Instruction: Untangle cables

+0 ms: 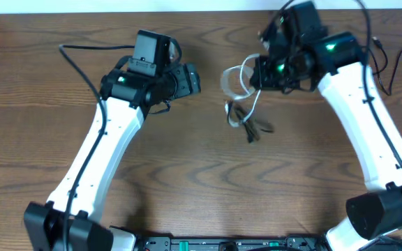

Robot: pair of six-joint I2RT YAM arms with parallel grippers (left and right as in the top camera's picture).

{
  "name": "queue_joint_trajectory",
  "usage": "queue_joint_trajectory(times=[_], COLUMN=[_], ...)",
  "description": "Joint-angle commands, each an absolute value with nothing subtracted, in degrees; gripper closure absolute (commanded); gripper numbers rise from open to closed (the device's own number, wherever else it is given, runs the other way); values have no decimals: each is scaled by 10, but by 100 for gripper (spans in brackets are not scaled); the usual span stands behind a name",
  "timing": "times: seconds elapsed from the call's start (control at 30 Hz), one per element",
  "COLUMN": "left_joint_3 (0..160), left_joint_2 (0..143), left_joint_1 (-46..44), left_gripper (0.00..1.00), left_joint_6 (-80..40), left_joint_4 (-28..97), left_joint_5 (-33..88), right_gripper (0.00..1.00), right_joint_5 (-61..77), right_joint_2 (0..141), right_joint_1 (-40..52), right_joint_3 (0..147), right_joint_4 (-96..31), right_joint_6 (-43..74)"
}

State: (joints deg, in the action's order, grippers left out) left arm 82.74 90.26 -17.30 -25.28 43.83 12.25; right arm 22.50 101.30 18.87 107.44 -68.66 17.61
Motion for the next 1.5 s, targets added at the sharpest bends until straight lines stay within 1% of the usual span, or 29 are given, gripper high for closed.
queue_joint_trajectory(times=[0.0, 0.1, 0.27, 0.37, 0.53, 0.67, 0.83, 0.9, 1.0, 1.07, 1.13, 1.2, 1.23, 1.3, 1.33, 1.47], left_joint_3=[827, 827, 826, 819, 798, 782, 770, 770, 770, 770, 770, 770, 770, 770, 770, 770], left_joint_2=[914, 915, 915, 915, 916, 919, 936, 951, 976, 999, 1026, 1052, 1062, 1075, 1077, 1076], left_joint_1=[-172, -172, -176, -191, -230, -262, -279, -285, -304, -320, -330, -332, -332, -328, -325, -308], left_gripper=[4, 4, 4, 4, 4, 4, 3, 5, 9, 16, 22, 33, 42, 81, 92, 93], left_joint_6=[-216, -213, -202, -202, -196, -147, -116, -95, -26, 5, 6, 2, -3, -15, -20, -34], left_joint_4=[443, 446, 444, 439, 415, 356, 304, 299, 299, 299, 296, 288, 281, 268, 264, 256], left_joint_5=[131, 142, 269, 306, 311, 311, 309, 316, 341, 329, 287, 264, 263, 263, 263, 262], right_gripper=[99, 99, 99, 99, 99, 99, 99, 99, 99, 99, 99, 99, 99, 99, 99, 99], right_joint_5=[238, 212, 200, 189, 183, 183, 183, 183, 183, 183, 183, 183, 183, 182, 178, 161], right_joint_2=[1007, 1007, 1007, 1009, 1009, 1009, 1009, 1009, 1009, 1009, 1009, 1009, 1009, 1009, 1009, 1008], right_joint_1=[179, 170, 168, 168, 168, 168, 168, 168, 168, 168, 168, 168, 168, 168, 168, 153], right_joint_3=[1151, 1190, 1200, 1200, 1200, 1200, 1200, 1200, 1200, 1200, 1200, 1200, 1200, 1200, 1200, 1200], right_joint_4=[-698, -698, -684, -684, -686, -696, -701, -702, -701, -701, -701, -703, -703, -705, -705, -710], right_joint_6=[165, 197, 223, 224, 226, 227, 226, 226, 220, 216, 211, 208, 207, 205, 205, 205])
